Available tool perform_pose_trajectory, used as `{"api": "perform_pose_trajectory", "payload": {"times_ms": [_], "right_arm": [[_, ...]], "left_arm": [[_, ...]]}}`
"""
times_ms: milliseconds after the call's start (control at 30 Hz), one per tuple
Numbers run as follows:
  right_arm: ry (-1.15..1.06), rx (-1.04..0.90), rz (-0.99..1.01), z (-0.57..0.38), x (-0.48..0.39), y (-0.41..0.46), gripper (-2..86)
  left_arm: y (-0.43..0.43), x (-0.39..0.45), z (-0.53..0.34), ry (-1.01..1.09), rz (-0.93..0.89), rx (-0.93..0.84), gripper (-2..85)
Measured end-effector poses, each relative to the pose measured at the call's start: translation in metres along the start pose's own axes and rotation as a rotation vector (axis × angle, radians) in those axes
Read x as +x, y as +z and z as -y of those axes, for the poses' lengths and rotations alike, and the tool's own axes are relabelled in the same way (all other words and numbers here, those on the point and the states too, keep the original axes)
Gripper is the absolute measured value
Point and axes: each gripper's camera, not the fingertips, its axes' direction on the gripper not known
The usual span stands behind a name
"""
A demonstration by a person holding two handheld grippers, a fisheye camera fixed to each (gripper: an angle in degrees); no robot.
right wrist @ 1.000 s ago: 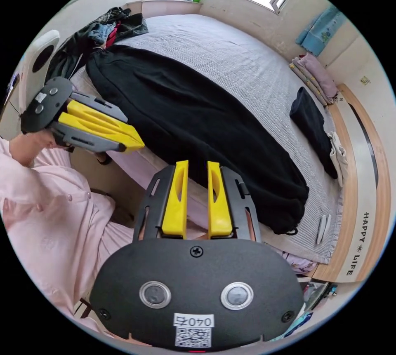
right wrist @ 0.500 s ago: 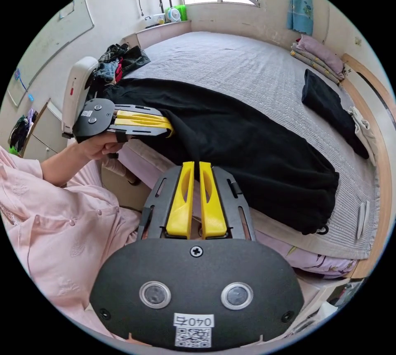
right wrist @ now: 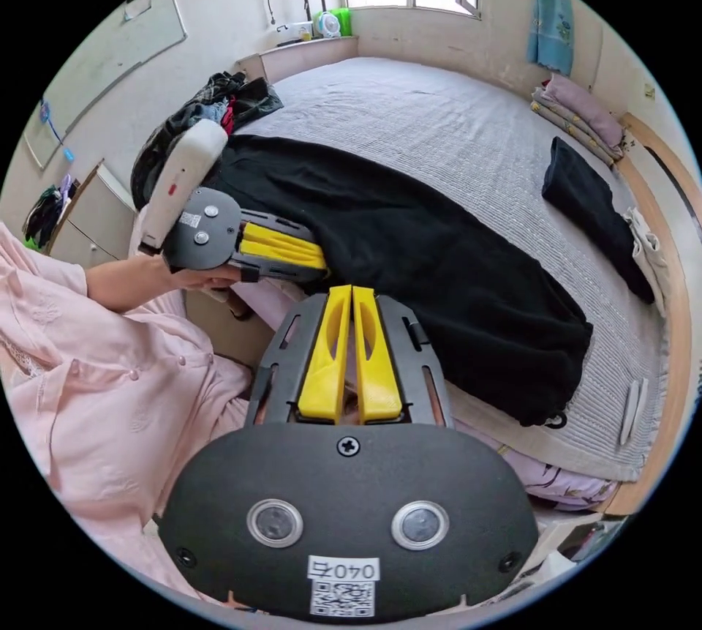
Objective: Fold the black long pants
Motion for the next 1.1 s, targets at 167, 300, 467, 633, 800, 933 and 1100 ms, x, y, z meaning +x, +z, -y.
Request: {"api": "perform_pose_trajectory", "payload": {"times_ms": [167,300,467,633,800,933,1100], "right_arm": [[0.064,-0.1,-0.063,0.038,0.052,0.031,-1.0],[0.09,-0.254,-0.081,0.052,0.055,0.084,-1.0],[0.074,-0.249,-0.147,0.051,0.039,0.074,-1.0],[0.088,-0.3,-0.128,0.059,0.045,0.088,-1.0],[0.097,-0.288,-0.101,0.069,0.045,0.079,-1.0],[0.075,-0.216,-0.102,0.075,0.026,0.046,-1.0],[-0.109,-0.251,-0.014,0.075,-0.036,0.017,-1.0]], "left_arm": [[0.0,0.009,-0.013,0.069,-0.145,0.12,-0.9],[0.024,0.012,-0.021,0.068,-0.043,0.087,-0.9],[0.016,-0.001,-0.027,-0.027,0.07,0.212,-0.9],[0.032,0.0,-0.02,0.108,-0.07,0.152,-0.8],[0.03,-0.003,-0.046,0.206,-0.141,0.136,-0.9],[0.024,0.012,-0.056,0.338,-0.125,0.088,-0.9],[-0.024,0.02,-0.063,0.38,-0.081,0.234,-0.9]]}}
